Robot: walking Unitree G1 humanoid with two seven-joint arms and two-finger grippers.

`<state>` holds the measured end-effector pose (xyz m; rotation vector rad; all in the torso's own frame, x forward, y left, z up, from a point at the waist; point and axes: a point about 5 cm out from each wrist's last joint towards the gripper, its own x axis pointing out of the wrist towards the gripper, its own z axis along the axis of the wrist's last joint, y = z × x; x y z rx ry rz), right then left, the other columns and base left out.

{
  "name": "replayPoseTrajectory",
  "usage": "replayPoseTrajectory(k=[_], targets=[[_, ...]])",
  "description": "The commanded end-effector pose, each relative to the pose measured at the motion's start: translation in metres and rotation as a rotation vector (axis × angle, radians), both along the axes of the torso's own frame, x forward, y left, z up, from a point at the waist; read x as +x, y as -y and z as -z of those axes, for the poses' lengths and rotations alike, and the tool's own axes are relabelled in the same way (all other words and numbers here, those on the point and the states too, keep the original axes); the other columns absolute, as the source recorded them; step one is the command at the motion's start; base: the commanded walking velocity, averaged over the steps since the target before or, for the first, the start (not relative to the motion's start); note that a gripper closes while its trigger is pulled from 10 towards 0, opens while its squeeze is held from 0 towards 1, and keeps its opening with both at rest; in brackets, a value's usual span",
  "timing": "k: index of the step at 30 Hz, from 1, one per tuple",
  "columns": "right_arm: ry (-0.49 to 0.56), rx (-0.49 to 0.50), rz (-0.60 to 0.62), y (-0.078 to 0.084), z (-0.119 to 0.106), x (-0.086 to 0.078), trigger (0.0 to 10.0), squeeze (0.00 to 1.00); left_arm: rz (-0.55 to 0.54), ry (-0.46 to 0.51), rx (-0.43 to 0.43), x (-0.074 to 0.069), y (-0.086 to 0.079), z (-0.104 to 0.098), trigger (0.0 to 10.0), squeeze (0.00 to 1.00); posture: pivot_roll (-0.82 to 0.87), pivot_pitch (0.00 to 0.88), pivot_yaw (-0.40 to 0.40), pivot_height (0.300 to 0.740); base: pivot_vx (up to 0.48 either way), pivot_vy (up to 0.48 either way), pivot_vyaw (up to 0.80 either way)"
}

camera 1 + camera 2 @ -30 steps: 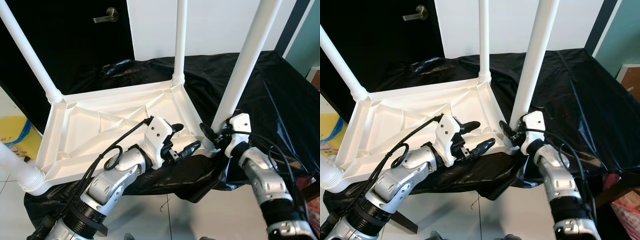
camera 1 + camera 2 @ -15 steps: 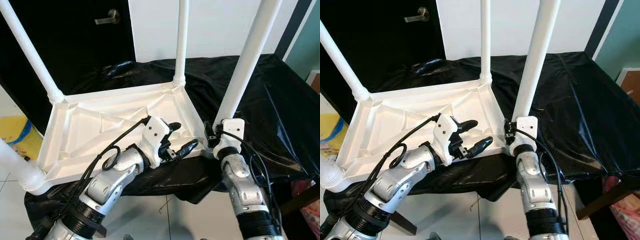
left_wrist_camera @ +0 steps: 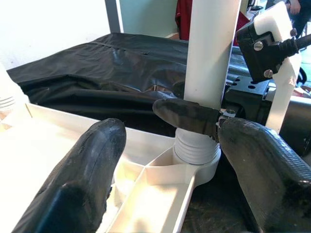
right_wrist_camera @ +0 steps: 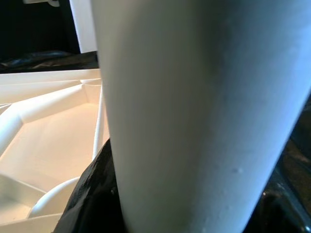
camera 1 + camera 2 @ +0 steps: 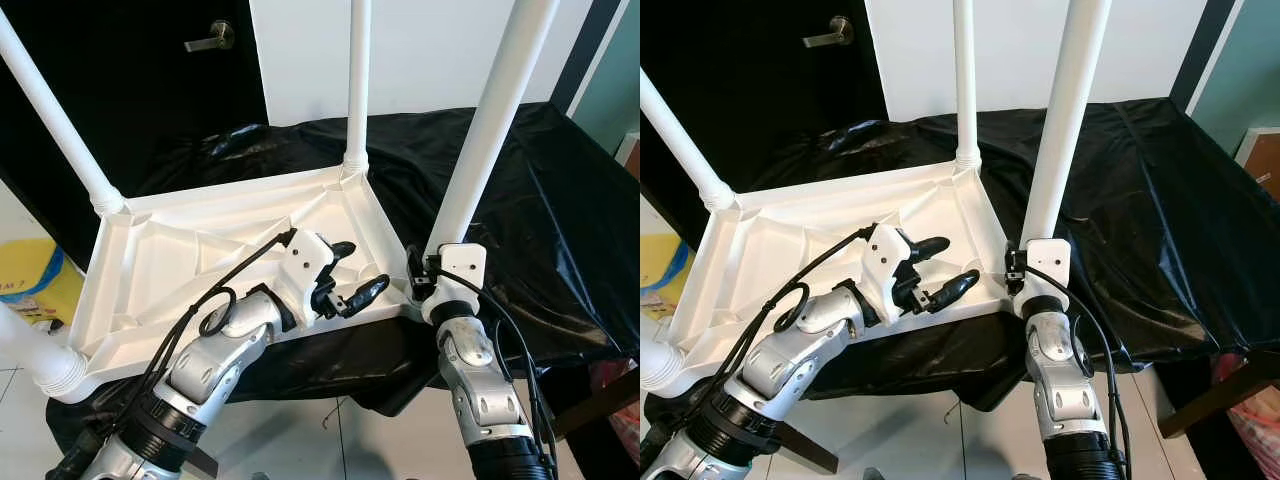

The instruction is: Building children table

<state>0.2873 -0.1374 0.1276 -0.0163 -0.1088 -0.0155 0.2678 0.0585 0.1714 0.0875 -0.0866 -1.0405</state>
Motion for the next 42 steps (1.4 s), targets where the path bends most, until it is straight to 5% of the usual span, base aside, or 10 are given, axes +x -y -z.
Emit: replayPoseTrajectory(k=[1, 3, 4, 6, 13, 14, 16, 17, 31, 42], targets=[[0.017, 0.002, 0.004, 0.003, -0.002, -0.003, 10.0, 0.00, 0.155, 0.010, 0.021, -0.004, 0.002, 0.000, 10.0, 0.00, -0.12, 0.008, 0.056, 0.740, 0.000, 0.000, 0.00], [0.015, -0.006, 0.003, 0.003, -0.001, -0.003, 10.0, 0.01, 0.157, 0.009, 0.022, -0.005, 0.002, 0.000, 10.0, 0.00, -0.12, 0.006, 0.056, 0.740, 0.000, 0.000, 0.00], [0.017, -0.007, 0.012, 0.005, -0.001, -0.004, 10.0, 0.93, 0.162, 0.008, 0.022, -0.005, 0.003, 0.000, 10.0, 0.00, -0.12, 0.005, 0.059, 0.740, 0.000, 0.000, 0.00], [0.024, -0.006, 0.004, 0.006, -0.003, -0.004, 10.0, 1.00, 0.172, 0.010, 0.024, -0.006, 0.004, -0.001, 10.0, 0.00, -0.12, 0.005, 0.059, 0.740, 0.000, 0.000, 0.00], [0.067, 0.017, -0.084, 0.011, -0.007, -0.010, 10.0, 1.00, 0.178, 0.014, 0.036, -0.007, 0.001, -0.003, 10.0, 0.00, -0.11, 0.015, 0.062, 0.740, 0.000, 0.000, 0.00], [0.065, 0.008, -0.127, 0.014, -0.007, -0.011, 10.0, 0.19, 0.181, 0.013, 0.038, -0.008, 0.000, -0.003, 10.0, 0.00, -0.11, 0.019, 0.061, 0.740, 0.000, 0.000, 0.00], [0.062, 0.000, -0.156, 0.015, -0.007, -0.011, 10.0, 0.19, 0.183, 0.013, 0.038, -0.010, 0.000, -0.003, 10.0, 0.00, -0.11, 0.019, 0.061, 0.740, 0.000, 0.000, 0.00], [0.054, -0.005, -0.196, 0.018, -0.006, -0.011, 10.0, 0.00, 0.186, 0.012, 0.041, -0.011, -0.001, -0.002, 10.0, 0.00, -0.11, 0.018, 0.056, 0.740, 0.000, 0.000, 0.00], [-0.031, -0.136, -0.624, 0.037, -0.011, 0.014, 10.0, 0.00, 0.216, 0.032, 0.035, -0.013, 0.012, -0.004, 10.0, 0.00, -0.11, 0.000, 0.035, 0.740, 0.000, 0.000, 0.00], [-0.087, -0.216, -0.752, 0.037, -0.009, 0.030, 9.8, 0.00, 0.220, 0.041, 0.048, -0.009, 0.011, -0.006, 10.0, 0.00, -0.10, 0.000, 0.046, 0.740, 0.000, 0.000, 0.00]])
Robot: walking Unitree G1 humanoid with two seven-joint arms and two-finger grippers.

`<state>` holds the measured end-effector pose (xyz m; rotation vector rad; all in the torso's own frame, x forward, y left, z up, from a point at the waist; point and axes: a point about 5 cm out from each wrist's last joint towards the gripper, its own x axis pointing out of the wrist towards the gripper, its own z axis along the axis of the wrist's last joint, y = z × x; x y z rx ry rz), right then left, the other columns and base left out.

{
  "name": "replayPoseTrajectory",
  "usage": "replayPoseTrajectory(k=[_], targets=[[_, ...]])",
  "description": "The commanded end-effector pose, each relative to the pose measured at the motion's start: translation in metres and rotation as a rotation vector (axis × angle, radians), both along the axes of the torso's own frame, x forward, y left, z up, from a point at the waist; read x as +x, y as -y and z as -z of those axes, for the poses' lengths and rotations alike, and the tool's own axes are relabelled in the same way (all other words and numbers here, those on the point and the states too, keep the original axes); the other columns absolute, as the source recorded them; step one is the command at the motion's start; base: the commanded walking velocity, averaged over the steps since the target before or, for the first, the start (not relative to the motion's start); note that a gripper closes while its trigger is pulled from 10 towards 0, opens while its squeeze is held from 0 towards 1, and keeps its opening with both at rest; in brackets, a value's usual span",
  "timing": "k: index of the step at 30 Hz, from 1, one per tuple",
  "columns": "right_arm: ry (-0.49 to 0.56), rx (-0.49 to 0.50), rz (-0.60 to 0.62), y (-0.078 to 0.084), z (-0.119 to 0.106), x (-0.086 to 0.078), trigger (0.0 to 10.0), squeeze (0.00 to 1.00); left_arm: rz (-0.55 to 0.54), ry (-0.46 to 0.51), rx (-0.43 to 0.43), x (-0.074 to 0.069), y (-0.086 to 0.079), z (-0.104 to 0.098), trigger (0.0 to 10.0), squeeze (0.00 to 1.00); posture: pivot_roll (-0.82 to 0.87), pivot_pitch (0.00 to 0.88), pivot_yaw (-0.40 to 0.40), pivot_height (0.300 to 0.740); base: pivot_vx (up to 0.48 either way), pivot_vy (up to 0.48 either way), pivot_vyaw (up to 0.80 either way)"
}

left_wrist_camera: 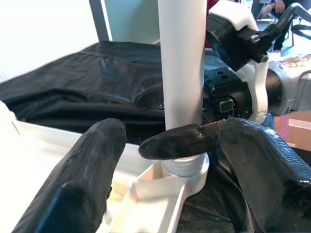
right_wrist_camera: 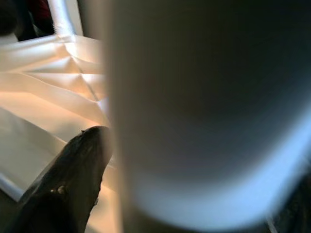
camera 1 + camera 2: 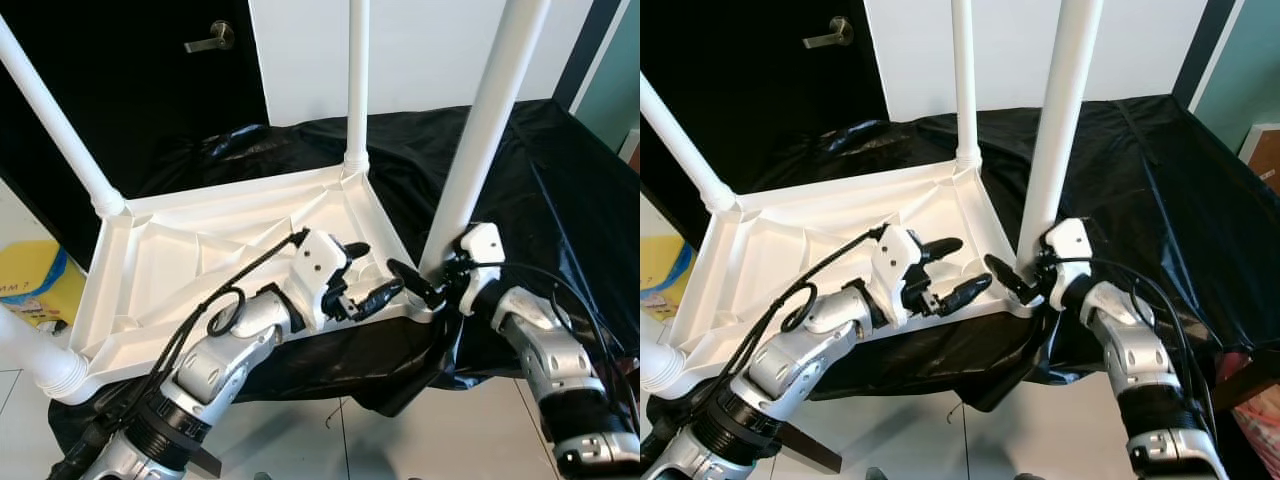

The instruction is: Building children table

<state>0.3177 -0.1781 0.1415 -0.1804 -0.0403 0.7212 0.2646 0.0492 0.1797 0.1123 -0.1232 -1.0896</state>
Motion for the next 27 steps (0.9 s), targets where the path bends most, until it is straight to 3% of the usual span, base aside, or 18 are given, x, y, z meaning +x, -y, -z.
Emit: replayPoseTrajectory(k=[1, 2, 13, 14, 15, 16, 21, 26, 27], targets=[[-0.019, -0.017, -0.030, -0.002, 0.006, 0.003, 4.8, 0.00, 0.176, -0.007, 0.052, -0.006, 0.002, 0.005, 10.0, 0.00, -0.10, 0.000, 0.046, 0.740, 0.000, 0.000, 0.00], [-0.024, -0.019, -0.033, -0.002, 0.008, 0.004, 0.0, 0.00, 0.179, -0.015, 0.054, -0.006, 0.002, 0.007, 10.0, 0.00, -0.11, 0.000, 0.049, 0.740, 0.000, 0.000, 0.00], [-0.102, -0.023, -0.006, 0.004, 0.031, -0.003, 0.0, 0.00, 0.153, -0.051, 0.112, -0.001, -0.003, 0.026, 10.0, 0.00, -0.11, 0.000, 0.048, 0.740, 0.000, 0.000, 0.00], [-0.107, -0.019, 0.000, 0.005, 0.033, -0.003, 3.9, 0.00, 0.150, -0.057, 0.115, -0.001, -0.004, 0.028, 10.0, 0.00, -0.11, 0.000, 0.047, 0.740, 0.000, 0.000, 0.00], [-0.106, -0.012, 0.008, 0.005, 0.034, -0.003, 9.1, 0.00, 0.149, -0.060, 0.118, -0.002, -0.005, 0.029, 10.0, 0.00, -0.11, 0.000, 0.047, 0.740, 0.000, 0.000, 0.00], [-0.108, -0.001, 0.016, 0.005, 0.035, -0.004, 10.0, 0.00, 0.147, -0.068, 0.120, -0.002, -0.006, 0.031, 10.0, 0.00, -0.12, 0.000, 0.049, 0.740, 0.000, 0.000, 0.00], [-0.110, 0.030, 0.041, 0.006, 0.037, -0.006, 10.0, 0.00, 0.137, -0.077, 0.120, -0.002, -0.007, 0.034, 10.0, 0.00, -0.12, 0.000, 0.049, 0.740, 0.000, 0.000, 0.00], [-0.103, 0.041, 0.125, 0.005, 0.041, -0.007, 10.0, 0.00, 0.147, -0.087, 0.103, -0.006, -0.006, 0.034, 10.0, 0.00, -0.12, 0.000, 0.053, 0.740, 0.000, 0.000, 0.00], [-0.114, 0.052, 0.194, 0.003, 0.044, -0.006, 10.0, 0.00, 0.156, -0.095, 0.098, -0.008, -0.005, 0.034, 10.0, 0.00, -0.12, 0.000, 0.054, 0.740, 0.000, 0.000, 0.00]])
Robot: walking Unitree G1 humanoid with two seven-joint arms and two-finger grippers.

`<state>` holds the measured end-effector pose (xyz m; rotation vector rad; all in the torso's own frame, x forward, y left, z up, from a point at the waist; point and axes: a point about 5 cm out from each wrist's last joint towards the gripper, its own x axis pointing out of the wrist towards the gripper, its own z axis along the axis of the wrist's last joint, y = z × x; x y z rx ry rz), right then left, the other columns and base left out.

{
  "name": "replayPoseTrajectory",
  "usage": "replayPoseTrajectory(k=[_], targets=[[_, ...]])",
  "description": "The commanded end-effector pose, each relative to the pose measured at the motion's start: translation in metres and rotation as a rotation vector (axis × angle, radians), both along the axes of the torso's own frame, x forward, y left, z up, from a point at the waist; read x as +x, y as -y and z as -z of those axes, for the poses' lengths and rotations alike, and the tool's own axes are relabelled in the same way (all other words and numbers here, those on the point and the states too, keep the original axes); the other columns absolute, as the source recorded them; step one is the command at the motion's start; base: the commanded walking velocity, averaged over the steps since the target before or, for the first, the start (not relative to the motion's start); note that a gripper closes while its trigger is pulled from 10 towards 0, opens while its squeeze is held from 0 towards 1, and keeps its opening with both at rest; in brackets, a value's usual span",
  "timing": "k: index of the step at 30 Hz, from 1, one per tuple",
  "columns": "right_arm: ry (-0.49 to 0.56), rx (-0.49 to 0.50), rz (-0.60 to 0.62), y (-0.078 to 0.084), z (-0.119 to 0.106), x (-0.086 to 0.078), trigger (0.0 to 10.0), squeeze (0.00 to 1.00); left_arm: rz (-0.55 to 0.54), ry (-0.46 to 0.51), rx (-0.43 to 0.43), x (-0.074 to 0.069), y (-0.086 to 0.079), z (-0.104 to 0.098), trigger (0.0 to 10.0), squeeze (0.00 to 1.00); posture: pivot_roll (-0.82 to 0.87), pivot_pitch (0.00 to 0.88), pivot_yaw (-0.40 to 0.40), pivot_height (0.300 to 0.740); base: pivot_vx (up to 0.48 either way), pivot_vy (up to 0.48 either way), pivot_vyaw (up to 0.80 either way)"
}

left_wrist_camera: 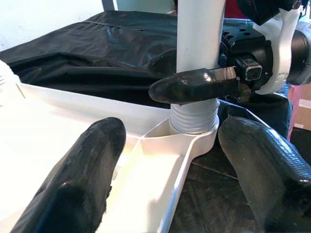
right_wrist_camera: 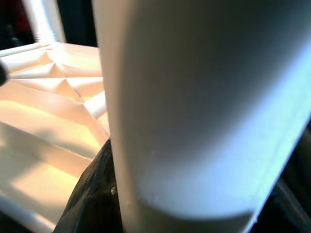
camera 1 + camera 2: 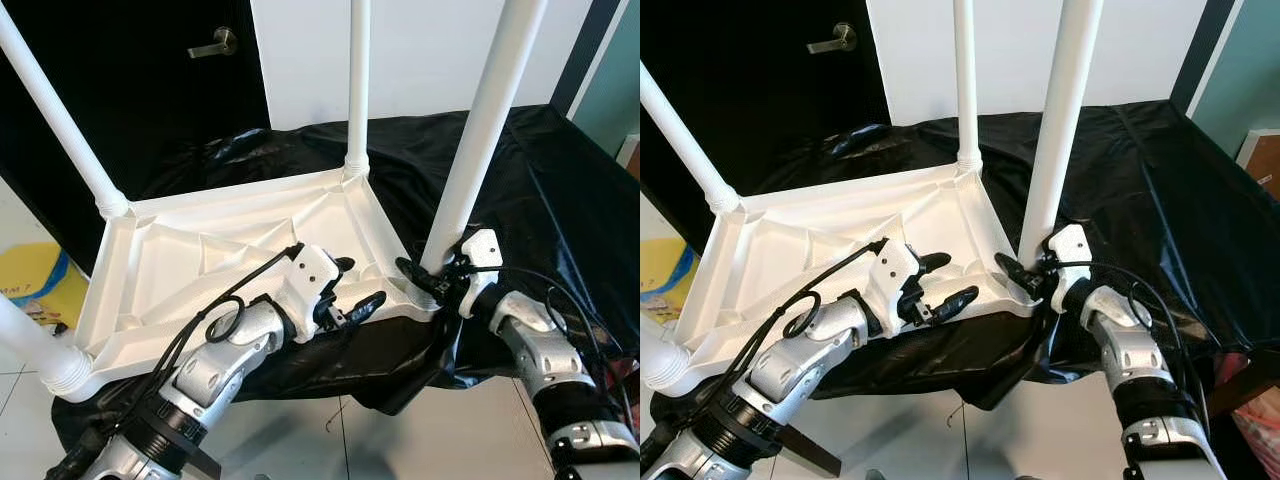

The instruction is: Building children table

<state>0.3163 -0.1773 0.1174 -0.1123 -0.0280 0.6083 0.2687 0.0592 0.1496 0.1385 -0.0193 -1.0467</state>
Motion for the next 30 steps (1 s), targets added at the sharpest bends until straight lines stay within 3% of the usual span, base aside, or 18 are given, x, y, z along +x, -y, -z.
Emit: replayPoseTrajectory(k=[1, 5, 8, 17, 19, 24, 30], targets=[[-0.092, -0.007, 0.078, 0.004, 0.020, -0.005, 10.0, 0.00, 0.205, -0.033, 0.021, -0.012, 0.005, 0.004, 10.0, 0.00, -0.12, 0.000, 0.054, 0.740, 0.000, 0.000, 0.00], [-0.092, 0.001, 0.124, -0.001, 0.021, -0.005, 10.0, 0.00, 0.208, -0.045, 0.022, -0.012, 0.005, 0.006, 10.0, 0.00, -0.13, 0.000, 0.058, 0.740, 0.000, 0.000, 0.00], [-0.080, 0.026, 0.243, -0.010, 0.024, -0.007, 10.0, 0.00, 0.215, -0.084, 0.066, -0.011, 0.001, 0.019, 10.0, 0.00, -0.13, 0.000, 0.066, 0.740, 0.000, 0.000, 0.00], [-0.105, 0.099, 0.503, -0.031, 0.031, -0.015, 10.0, 0.00, 0.215, -0.088, 0.086, -0.009, -0.002, 0.024, 10.0, 0.00, -0.14, 0.000, 0.072, 0.740, 0.000, 0.000, 0.00], [-0.108, 0.128, 0.611, -0.035, 0.034, -0.018, 10.0, 0.00, 0.217, -0.085, 0.082, -0.008, -0.001, 0.023, 10.0, 0.00, -0.14, 0.000, 0.070, 0.740, 0.000, 0.000, 0.00], [-0.106, 0.154, 0.686, -0.041, 0.030, -0.021, 10.0, 0.00, 0.206, -0.072, 0.075, -0.006, -0.002, 0.021, 10.0, 0.00, -0.15, 0.000, 0.064, 0.740, 0.000, 0.000, 0.00], [-0.076, 0.150, 0.682, -0.043, 0.025, -0.024, 10.0, 0.00, 0.184, -0.056, 0.057, -0.002, -0.003, 0.017, 10.0, 0.00, -0.15, 0.000, 0.067, 0.740, 0.000, 0.000, 0.00]])
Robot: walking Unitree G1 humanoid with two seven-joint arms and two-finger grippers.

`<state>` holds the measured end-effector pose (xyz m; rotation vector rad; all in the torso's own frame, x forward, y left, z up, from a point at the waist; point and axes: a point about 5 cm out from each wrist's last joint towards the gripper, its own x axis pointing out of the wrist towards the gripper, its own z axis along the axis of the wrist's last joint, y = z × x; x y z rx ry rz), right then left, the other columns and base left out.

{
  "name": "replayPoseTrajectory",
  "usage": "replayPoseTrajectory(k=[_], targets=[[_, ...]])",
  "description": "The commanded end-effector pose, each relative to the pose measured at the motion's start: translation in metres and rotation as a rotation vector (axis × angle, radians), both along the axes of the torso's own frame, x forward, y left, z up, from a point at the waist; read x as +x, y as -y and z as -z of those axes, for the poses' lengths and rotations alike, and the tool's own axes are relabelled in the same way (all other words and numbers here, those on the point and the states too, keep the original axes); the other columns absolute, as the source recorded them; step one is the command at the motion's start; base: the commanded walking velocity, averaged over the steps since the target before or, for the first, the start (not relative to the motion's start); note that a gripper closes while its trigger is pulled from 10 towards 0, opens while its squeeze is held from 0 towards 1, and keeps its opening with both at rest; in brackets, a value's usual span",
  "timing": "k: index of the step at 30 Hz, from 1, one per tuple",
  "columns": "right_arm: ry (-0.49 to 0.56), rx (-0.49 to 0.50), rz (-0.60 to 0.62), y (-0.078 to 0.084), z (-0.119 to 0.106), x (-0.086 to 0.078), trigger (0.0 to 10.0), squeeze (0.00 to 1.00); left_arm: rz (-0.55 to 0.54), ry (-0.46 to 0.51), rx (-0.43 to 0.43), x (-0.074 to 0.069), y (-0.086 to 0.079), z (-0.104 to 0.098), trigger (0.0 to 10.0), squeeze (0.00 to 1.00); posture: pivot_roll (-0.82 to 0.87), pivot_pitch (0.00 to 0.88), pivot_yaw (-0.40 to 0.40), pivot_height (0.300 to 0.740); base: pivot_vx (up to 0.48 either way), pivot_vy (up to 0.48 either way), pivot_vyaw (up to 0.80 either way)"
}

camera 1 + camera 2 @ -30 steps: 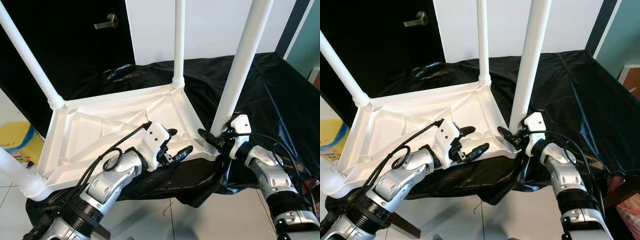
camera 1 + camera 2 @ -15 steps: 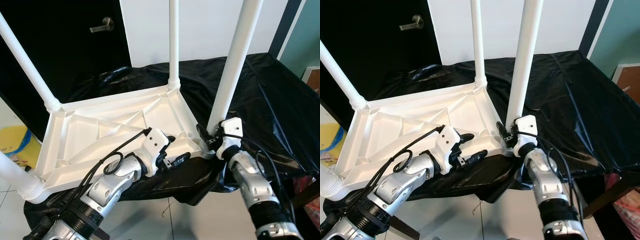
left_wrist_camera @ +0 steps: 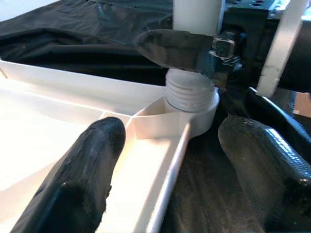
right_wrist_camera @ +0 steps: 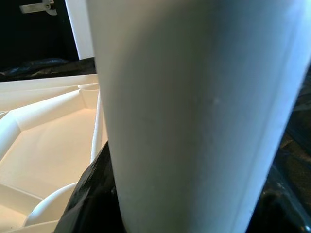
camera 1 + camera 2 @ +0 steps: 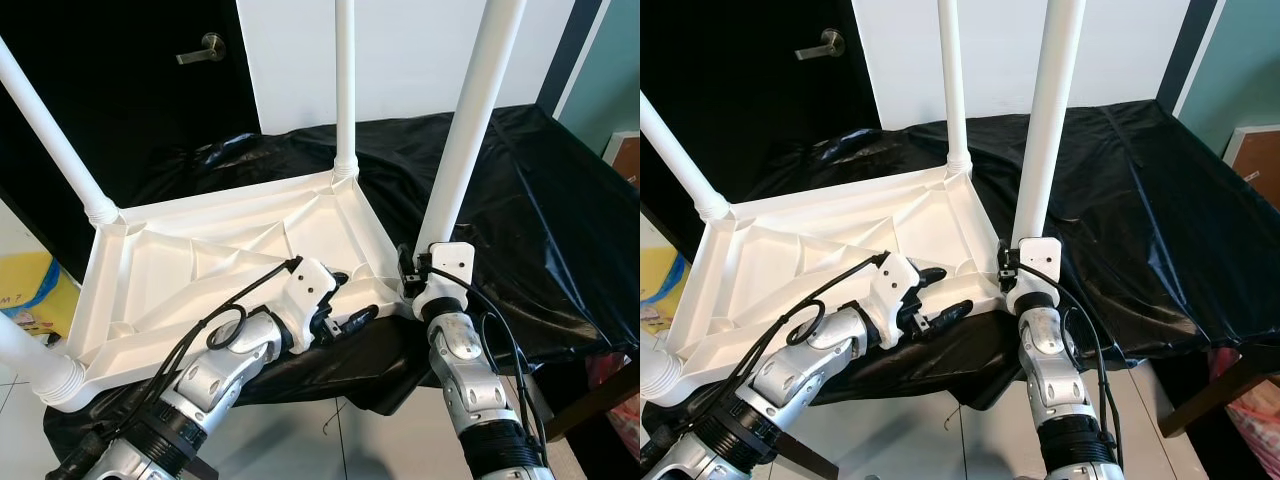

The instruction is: Building children table

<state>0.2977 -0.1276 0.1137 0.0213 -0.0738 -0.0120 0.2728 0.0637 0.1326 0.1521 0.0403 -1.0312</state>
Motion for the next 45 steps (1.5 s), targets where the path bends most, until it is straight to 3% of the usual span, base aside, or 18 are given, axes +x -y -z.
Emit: replayPoseTrajectory(k=[1, 10, 11, 16, 27, 28, 31, 36, 41, 45], targets=[[-0.111, 0.030, 0.058, 0.007, 0.021, -0.005, 10.0, 0.00, 0.202, -0.017, 0.012, -0.006, 0.001, -0.001, 10.0, 0.00, -0.15, 0.000, 0.067, 0.740, 0.000, 0.000, 0.00], [-0.066, 0.000, 0.053, 0.004, 0.014, -0.006, 10.0, 0.02, 0.204, -0.001, 0.014, -0.003, 0.001, -0.004, 10.0, 0.00, -0.16, 0.000, 0.076, 0.740, 0.000, 0.000, 0.00], [-0.059, -0.002, 0.049, 0.005, 0.013, -0.006, 10.0, 1.00, 0.205, 0.000, 0.015, -0.003, 0.001, -0.004, 10.0, 0.00, -0.16, 0.000, 0.075, 0.740, 0.000, 0.000, 0.00], [-0.023, 0.003, -0.005, 0.006, 0.007, -0.008, 10.0, 1.00, 0.200, 0.008, 0.012, -0.001, 0.001, -0.006, 10.0, 0.00, -0.16, 0.000, 0.073, 0.740, 0.000, 0.000, 0.00], [0.046, -0.052, -0.196, 0.032, -0.004, -0.013, 10.0, 1.00, 0.200, 0.016, -0.007, -0.005, 0.003, -0.010, 10.0, 0.00, -0.16, 0.000, 0.083, 0.740, 0.000, 0.000, 0.00], [0.045, -0.058, -0.234, 0.035, -0.003, -0.014, 10.0, 0.00, 0.206, 0.017, -0.005, -0.006, 0.003, -0.011, 10.0, 0.00, -0.15, 0.000, 0.084, 0.740, 0.000, 0.000, 0.00], [0.043, -0.064, -0.337, 0.039, -0.004, -0.014, 10.0, 0.00, 0.216, 0.017, 0.001, -0.007, 0.002, -0.013, 10.0, 0.00, -0.15, 0.000, 0.083, 0.740, 0.000, 0.000, 0.00], [0.041, -0.074, -0.397, 0.041, -0.005, -0.013, 10.0, 0.00, 0.222, 0.019, 0.004, -0.009, 0.002, -0.013, 10.0, 0.00, -0.14, 0.000, 0.081, 0.740, 0.000, 0.000, 0.00], [0.014, -0.148, -0.612, 0.045, -0.010, -0.004, 10.0, 0.00, 0.233, 0.024, 0.000, -0.011, 0.002, -0.017, 10.0, 0.00, -0.13, 0.003, 0.085, 0.740, 0.000, 0.000, 0.00], [0.001, -0.169, -0.664, 0.046, -0.011, -0.001, 10.0, 0.00, 0.242, 0.026, -0.003, -0.012, 0.004, -0.020, 10.0, 0.00, -0.13, 0.001, 0.084, 0.740, 0.000, 0.000, 0.00]])
